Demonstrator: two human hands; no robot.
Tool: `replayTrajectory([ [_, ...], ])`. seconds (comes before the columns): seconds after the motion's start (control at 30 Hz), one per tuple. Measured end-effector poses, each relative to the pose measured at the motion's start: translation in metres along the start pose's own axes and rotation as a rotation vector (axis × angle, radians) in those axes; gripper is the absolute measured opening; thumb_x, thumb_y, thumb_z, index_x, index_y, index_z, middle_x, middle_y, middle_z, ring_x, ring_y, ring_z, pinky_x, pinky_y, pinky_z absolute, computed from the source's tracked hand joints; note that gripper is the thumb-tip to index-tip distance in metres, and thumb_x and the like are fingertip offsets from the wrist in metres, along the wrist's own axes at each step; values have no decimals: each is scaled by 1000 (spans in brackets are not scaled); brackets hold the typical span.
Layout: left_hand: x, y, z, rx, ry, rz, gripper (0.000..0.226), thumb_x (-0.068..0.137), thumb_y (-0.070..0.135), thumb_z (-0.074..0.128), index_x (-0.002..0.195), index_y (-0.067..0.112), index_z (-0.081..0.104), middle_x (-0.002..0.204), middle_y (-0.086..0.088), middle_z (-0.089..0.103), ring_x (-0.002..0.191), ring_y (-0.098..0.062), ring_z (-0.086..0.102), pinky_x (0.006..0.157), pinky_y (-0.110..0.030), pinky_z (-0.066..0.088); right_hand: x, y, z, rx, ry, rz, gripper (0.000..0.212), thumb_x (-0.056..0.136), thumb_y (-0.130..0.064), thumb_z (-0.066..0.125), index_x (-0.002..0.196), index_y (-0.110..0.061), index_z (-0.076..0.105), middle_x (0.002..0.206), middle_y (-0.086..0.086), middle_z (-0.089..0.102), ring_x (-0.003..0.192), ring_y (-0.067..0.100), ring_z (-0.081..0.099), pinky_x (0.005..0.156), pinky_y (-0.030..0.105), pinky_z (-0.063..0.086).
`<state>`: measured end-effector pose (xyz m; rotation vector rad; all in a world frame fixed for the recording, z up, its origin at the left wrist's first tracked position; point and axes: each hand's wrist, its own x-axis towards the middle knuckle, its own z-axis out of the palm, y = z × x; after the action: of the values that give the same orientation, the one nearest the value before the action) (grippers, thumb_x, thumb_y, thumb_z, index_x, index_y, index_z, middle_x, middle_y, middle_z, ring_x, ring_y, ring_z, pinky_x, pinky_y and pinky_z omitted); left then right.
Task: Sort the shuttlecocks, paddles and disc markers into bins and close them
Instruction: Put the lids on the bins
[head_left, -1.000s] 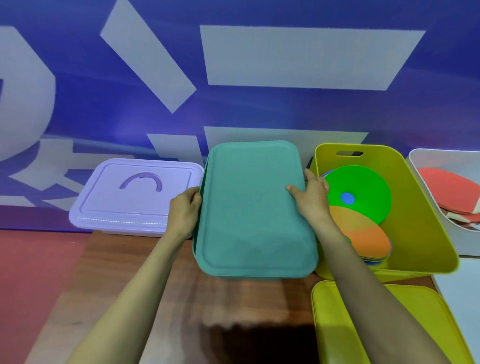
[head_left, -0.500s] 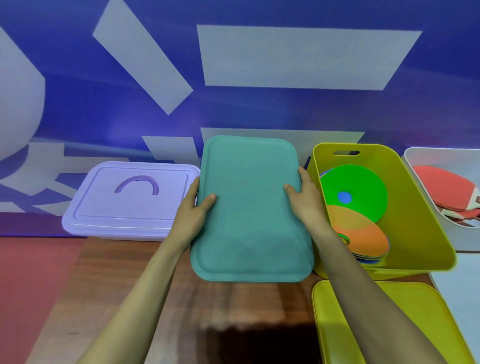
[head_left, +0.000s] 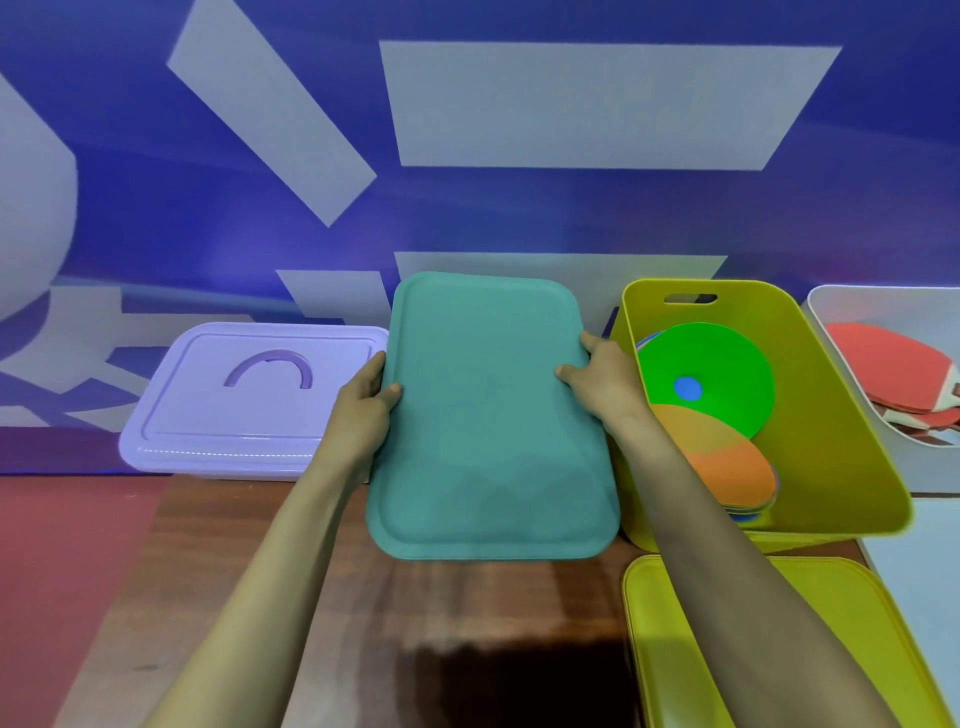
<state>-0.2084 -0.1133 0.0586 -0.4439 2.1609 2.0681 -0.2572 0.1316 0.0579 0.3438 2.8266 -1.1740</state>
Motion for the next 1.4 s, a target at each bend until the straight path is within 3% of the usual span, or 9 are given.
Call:
replayTrajectory([
  [0.17, 12, 21, 2, 14, -19, -42, 36, 96, -3, 37, 121, 16, 55, 119, -1, 63, 98, -17, 63, 85, -30, 49, 8, -7, -5, -77, 5, 33, 36, 82, -17, 65, 115, -4, 60, 115, 16, 64, 106, 33, 58, 82, 34, 46],
  [0.57, 10, 0, -2, -21, -23, -81, 42, 96, -4, 38, 133, 13, 49, 119, -3, 62, 96, -15, 62, 76, -24, 48, 1, 0, -1, -127, -1, -9, 39, 85, -21, 64, 120, -5, 58, 119, 14, 63, 110, 33, 56, 85, 33, 45],
  [0.7, 7, -8, -5, -104, -16, -106, 44, 95, -3, 44, 136, 11, 44, 123, -4, 62, 96, -14, 63, 72, -19, 51, -8, 5, 9, -153, 15, -1, 41, 90, -21, 57, 127, -4, 49, 127, 17, 56, 118, 35, 50, 88, 34, 41],
  [0.77, 4, -10, -4, -75, -19, -79, 42, 96, 2, 43, 136, 17, 45, 117, 3, 64, 93, -9, 63, 69, -17, 52, -18, 11, 20, -118, 23, -7, 52, 96, -22, 48, 141, -3, 33, 143, 17, 40, 130, 33, 39, 99, 33, 34],
  [0.9, -2, -26, 9, 448, 102, 193, 46, 99, 20, 32, 145, 23, 29, 147, 7, 38, 132, -15, 40, 106, -28, 32, -29, 20, 39, -293, 128, -160, 55, 101, -27, 33, 147, -1, 18, 156, 15, 11, 144, 28, 12, 115, 31, 10],
  [1.03, 6, -34, 20, 943, 82, 252, 48, 101, 22, 20, 149, 21, 15, 158, 5, 5, 145, -15, 7, 114, -37, 19, -23, 17, 43, -414, 120, -193, 57, 101, -34, 31, 146, -1, 20, 156, 16, 11, 144, 29, 10, 116, 34, 9],
  [1.23, 17, -25, 33, 1335, 85, 455, 42, 101, 17, 29, 141, 8, 33, 153, -6, 26, 145, -25, 11, 115, -47, 5, -19, -1, 37, -503, 121, -261, 49, 99, -30, 34, 143, -8, 32, 155, 12, 20, 145, 27, 9, 116, 44, 7],
  [1.33, -13, -37, 34, 1346, 90, 467, 49, 101, 36, 29, 145, 16, 31, 155, -4, 21, 145, -22, 10, 115, -45, 0, -51, 4, 38, -535, 91, -347, 49, 98, -37, 34, 144, -19, 31, 156, 3, 18, 146, 21, 4, 116, 47, 2],
  [1.4, -29, -46, 32, 1367, 86, 410, 55, 99, 47, 20, 149, 24, 19, 158, 2, 12, 146, -17, 4, 115, -46, -1, -76, 13, 43, -605, 20, -309, 58, 97, -50, 25, 149, -24, 18, 158, -1, 9, 146, 19, -1, 115, 49, 1],
])
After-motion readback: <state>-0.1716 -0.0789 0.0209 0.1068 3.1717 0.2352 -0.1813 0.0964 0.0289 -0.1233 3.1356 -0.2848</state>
